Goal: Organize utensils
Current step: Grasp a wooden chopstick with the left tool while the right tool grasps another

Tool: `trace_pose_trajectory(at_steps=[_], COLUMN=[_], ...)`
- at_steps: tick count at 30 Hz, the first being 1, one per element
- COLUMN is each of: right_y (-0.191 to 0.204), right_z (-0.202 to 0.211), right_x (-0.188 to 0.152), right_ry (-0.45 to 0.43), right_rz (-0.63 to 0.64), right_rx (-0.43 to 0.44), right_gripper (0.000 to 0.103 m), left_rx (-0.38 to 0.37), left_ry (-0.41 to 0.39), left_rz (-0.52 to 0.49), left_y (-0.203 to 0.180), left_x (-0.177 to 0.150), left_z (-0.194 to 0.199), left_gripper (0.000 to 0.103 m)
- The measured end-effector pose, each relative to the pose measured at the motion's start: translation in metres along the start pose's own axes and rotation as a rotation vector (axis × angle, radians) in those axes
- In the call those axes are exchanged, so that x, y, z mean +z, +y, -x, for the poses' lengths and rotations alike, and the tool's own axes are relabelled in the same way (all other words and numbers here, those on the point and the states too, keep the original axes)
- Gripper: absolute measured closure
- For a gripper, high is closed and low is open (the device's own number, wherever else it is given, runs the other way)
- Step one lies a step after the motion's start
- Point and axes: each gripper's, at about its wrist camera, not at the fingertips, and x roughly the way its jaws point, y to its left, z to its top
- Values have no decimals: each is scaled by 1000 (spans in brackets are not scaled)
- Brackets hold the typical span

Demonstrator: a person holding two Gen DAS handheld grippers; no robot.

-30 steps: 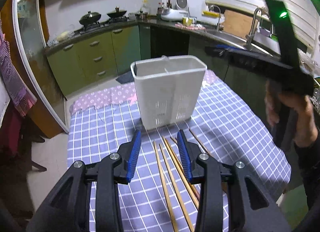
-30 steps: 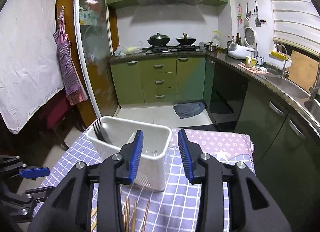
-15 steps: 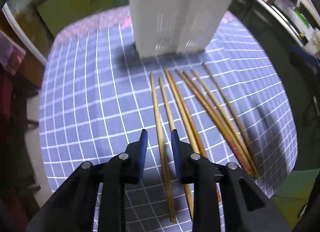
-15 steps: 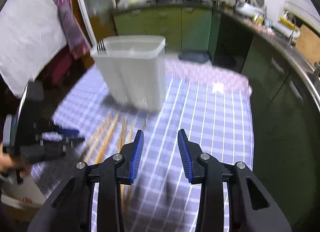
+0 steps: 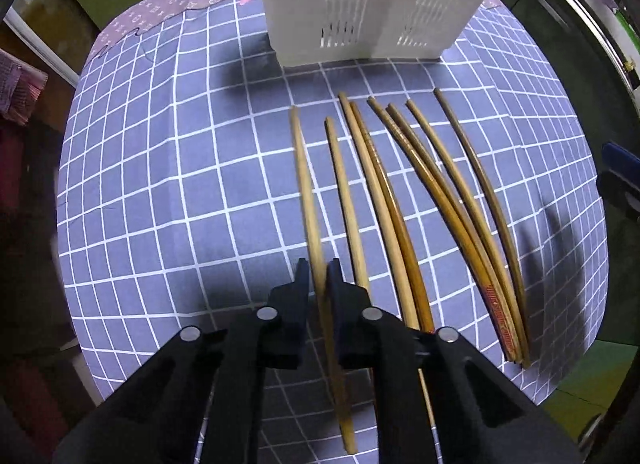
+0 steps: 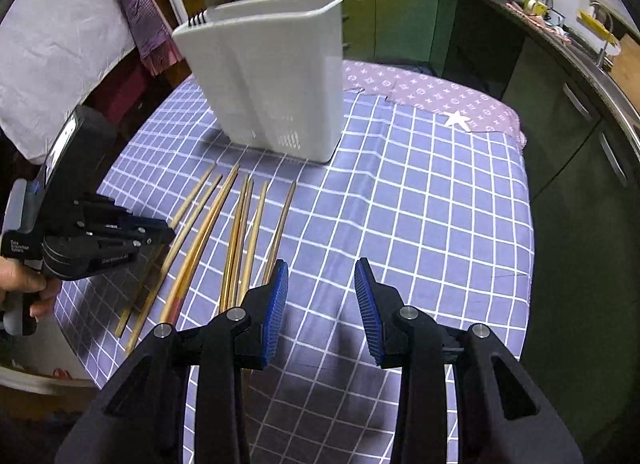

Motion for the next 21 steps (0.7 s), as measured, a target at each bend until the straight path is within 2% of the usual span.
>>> trace_pose_trajectory(at_steps=[4, 5, 6, 10, 15, 21], right_y=[8, 11, 12, 21, 29, 37], right_z=[-16, -19, -24, -48, -75, -99], right_x=[4, 5, 7, 16, 25, 37], right_ry=[62, 75, 91, 173, 232, 281], right_rz=[8, 10, 9, 8, 4, 10], right_rx=[29, 33, 40, 53, 60, 20], right_gripper=[68, 71, 79, 89, 89, 89], left_rx=[2, -1, -5, -11, -26, -37], left_ry=[6, 6, 7, -29, -106, -183], left_rz=[2, 5, 8, 21, 30, 26], left_y=[-4, -4, -2, 12, 22, 31], left_x=[4, 5, 6, 4, -1, -8], left_z=[-2, -2, -2, 7, 29, 56], left_gripper=[95, 95, 95, 96, 96, 96])
